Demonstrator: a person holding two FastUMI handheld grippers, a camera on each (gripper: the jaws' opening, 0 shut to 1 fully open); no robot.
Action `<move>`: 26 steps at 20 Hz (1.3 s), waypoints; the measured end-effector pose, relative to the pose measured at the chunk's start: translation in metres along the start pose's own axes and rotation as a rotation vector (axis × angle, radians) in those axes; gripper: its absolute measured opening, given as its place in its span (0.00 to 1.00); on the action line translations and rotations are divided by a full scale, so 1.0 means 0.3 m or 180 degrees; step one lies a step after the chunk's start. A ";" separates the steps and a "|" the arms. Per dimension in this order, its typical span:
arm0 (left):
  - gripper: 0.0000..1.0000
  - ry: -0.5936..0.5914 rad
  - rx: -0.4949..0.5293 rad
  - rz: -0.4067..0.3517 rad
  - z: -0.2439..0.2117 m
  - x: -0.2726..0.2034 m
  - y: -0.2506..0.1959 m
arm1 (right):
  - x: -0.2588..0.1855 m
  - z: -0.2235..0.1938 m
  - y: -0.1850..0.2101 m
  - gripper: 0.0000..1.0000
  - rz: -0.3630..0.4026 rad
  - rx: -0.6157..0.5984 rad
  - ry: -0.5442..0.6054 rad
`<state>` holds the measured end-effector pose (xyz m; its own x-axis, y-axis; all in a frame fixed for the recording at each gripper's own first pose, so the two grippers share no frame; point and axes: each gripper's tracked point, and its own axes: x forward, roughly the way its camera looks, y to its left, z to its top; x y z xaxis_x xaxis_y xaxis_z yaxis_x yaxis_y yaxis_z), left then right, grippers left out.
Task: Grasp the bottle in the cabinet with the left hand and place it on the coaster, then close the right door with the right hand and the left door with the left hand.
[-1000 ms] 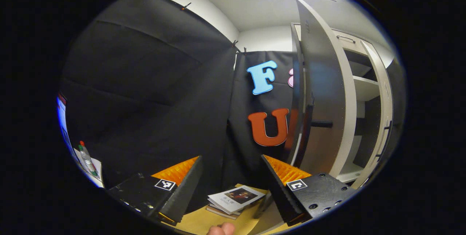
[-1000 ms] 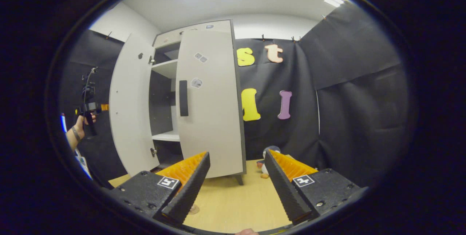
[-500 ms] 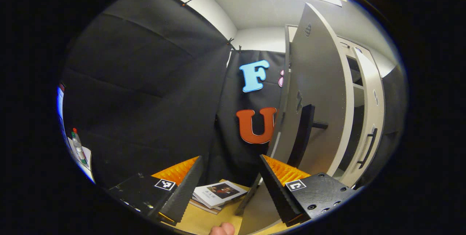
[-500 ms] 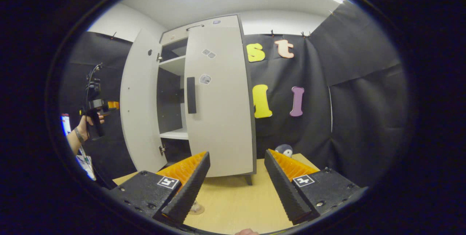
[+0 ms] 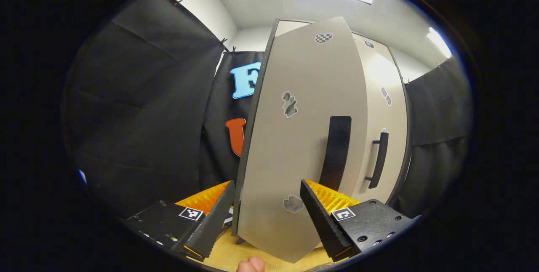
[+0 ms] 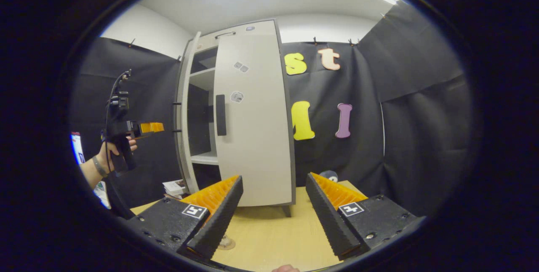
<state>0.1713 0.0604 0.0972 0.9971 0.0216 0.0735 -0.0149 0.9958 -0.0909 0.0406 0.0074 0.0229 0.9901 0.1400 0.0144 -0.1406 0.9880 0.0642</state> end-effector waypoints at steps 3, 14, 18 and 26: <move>0.99 -0.0061 -0.0089 0.0091 0.045 -0.018 0.018 | -0.015 0.018 -0.023 0.99 -0.0059 0.0008 -0.0060; 0.99 -0.0168 0.0352 0.0156 0.033 -0.378 -0.040 | -0.057 -0.031 -0.013 0.99 -0.0122 0.0000 0.0001; 0.99 -0.0232 0.0507 0.0080 -0.051 -0.512 -0.127 | -0.061 -0.068 0.001 0.98 -0.0082 -0.0001 0.0103; 0.99 -0.0190 0.0385 -0.0170 -0.207 -0.629 -0.289 | -0.116 -0.111 0.054 0.98 0.0019 0.0087 0.0088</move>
<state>-0.0109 -0.0355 0.0294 0.9905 -0.0301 0.1342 0.0256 0.9991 0.0347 0.0041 0.0206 -0.0097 0.9889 0.1479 -0.0127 -0.1461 0.9850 0.0916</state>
